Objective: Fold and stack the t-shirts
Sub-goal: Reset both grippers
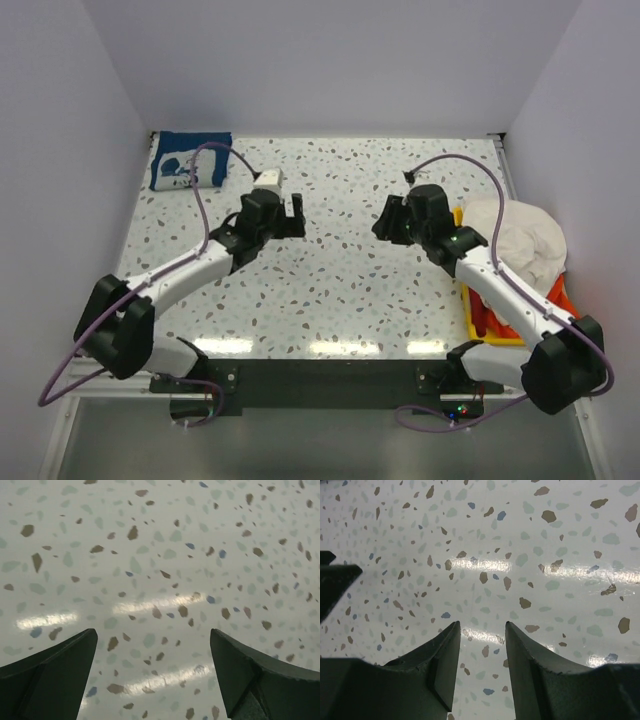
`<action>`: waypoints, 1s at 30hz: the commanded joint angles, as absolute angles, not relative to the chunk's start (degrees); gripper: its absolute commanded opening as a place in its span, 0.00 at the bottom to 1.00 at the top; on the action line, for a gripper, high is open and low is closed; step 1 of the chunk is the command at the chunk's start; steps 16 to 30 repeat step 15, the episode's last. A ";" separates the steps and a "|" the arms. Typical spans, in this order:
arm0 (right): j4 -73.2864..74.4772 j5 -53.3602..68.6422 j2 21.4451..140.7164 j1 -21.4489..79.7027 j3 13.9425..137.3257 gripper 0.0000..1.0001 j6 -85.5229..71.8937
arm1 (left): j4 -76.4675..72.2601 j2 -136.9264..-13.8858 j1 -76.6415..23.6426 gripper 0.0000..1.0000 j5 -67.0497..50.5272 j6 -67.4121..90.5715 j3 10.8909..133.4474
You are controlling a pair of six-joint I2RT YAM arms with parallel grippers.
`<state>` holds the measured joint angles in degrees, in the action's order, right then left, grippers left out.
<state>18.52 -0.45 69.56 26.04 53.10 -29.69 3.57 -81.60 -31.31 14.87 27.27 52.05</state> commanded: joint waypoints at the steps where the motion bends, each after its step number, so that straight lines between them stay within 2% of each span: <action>1: 18.64 -2.29 64.79 26.28 50.81 0.45 -28.39 | -1.76 -75.95 -36.99 1.00 14.16 29.53 47.47; 6: 18.72 -3.33 62.06 26.28 48.17 0.45 -28.57 | -0.79 -71.02 -37.97 1.00 7.39 29.27 41.76; 14: 19.07 -7.20 58.19 26.19 46.49 0.43 -28.74 | 1.93 -69.61 -37.97 1.00 -4.64 28.12 44.56; 30: 19.25 -7.90 57.75 26.19 46.67 0.44 -29.00 | 2.19 -69.44 -37.97 1.00 -4.92 27.95 45.43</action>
